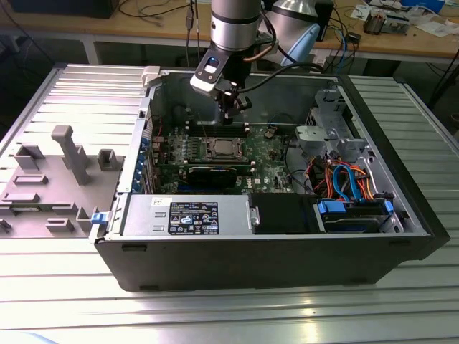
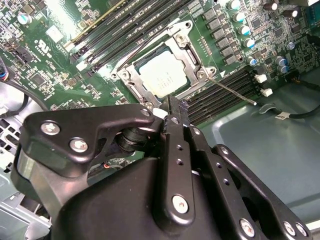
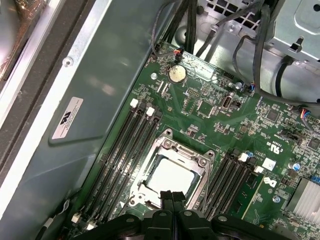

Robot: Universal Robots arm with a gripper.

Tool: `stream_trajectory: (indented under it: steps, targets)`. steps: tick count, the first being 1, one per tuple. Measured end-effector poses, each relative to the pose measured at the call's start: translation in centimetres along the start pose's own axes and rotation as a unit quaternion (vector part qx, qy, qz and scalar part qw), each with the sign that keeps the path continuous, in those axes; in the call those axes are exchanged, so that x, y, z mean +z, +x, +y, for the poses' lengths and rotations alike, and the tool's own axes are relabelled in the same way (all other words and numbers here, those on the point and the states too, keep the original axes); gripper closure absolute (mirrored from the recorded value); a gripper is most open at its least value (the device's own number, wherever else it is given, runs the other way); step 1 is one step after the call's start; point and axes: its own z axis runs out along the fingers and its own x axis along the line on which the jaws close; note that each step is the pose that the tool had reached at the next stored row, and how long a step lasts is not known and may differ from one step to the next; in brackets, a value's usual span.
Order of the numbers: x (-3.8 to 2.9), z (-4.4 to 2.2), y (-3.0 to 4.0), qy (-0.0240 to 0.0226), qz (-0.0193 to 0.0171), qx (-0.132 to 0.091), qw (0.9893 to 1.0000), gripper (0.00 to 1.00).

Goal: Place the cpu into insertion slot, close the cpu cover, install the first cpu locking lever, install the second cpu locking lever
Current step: 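Install the first cpu locking lever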

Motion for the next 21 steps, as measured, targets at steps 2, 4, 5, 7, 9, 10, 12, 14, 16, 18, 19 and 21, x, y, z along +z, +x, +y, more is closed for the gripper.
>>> stream_trajectory:
  steps: [2, 4, 5, 7, 9, 10, 12, 14, 16, 18, 19, 21]
  targets:
    - [0.0, 0.0, 0.0, 0.0003, 0.0001, -0.01, 1.0, 0.89]
    - [0.0, 0.0, 0.0, 0.0003, 0.0002, -0.01, 0.9999, 0.89]
    - [0.0, 0.0, 0.0, 0.0003, 0.0002, -0.01, 0.9999, 0.89]
    - [0.0, 0.0, 0.0, 0.0003, 0.0002, -0.01, 0.9999, 0.89]
    - [0.0, 0.0, 0.0, 0.0003, 0.0001, -0.01, 0.9999, 0.89]
    - [0.0, 0.0, 0.0, 0.0003, 0.0002, -0.01, 0.9999, 0.89]
    - [0.0, 0.0, 0.0, 0.0004, 0.0002, -0.013, 0.9999, 0.89]
    - [0.0, 0.0, 0.0, 0.0005, 0.0003, -0.017, 0.9998, 0.89]
    - [0.0, 0.0, 0.0, 0.0005, 0.0003, -0.02, 0.9998, 0.89]
    - [0.0, 0.0, 0.0, 0.0006, 0.0004, -0.025, 0.9997, 0.89]
    - [0.0, 0.0, 0.0, 0.0007, 0.0004, -0.027, 0.9996, 0.89]
    - [0.0, 0.0, 0.0, 0.0008, 0.0005, -0.032, 0.9995, 0.89]
